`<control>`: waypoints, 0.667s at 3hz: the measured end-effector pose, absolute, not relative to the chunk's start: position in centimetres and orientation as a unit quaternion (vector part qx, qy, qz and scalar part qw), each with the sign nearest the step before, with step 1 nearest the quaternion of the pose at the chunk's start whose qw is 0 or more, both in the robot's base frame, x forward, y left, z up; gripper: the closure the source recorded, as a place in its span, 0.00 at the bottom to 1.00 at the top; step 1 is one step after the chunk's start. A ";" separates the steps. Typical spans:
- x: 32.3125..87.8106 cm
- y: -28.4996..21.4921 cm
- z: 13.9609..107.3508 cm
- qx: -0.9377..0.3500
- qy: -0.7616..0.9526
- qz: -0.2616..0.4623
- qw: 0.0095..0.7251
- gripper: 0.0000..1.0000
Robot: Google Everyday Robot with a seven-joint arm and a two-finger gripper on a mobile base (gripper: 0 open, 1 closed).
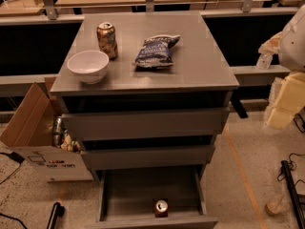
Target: Pick coke can from bottom drawer and place on counter
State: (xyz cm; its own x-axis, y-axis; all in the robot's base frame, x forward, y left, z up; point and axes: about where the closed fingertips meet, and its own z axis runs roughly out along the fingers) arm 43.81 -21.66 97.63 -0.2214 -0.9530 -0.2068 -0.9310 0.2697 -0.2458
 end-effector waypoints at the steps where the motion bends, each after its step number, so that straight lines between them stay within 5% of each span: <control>1: 43.9 -21.6 97.6 -0.603 0.781 -0.035 0.160 0.00; 2: 44.9 -21.2 95.1 -0.602 0.779 -0.014 0.175 0.00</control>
Offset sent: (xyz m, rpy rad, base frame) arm 0.0392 0.0139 -0.1005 0.1980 0.0231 0.0285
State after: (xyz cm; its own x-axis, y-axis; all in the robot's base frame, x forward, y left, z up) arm 44.86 -21.23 95.10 -0.2150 -0.9426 -0.2554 -0.9327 0.2757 -0.2323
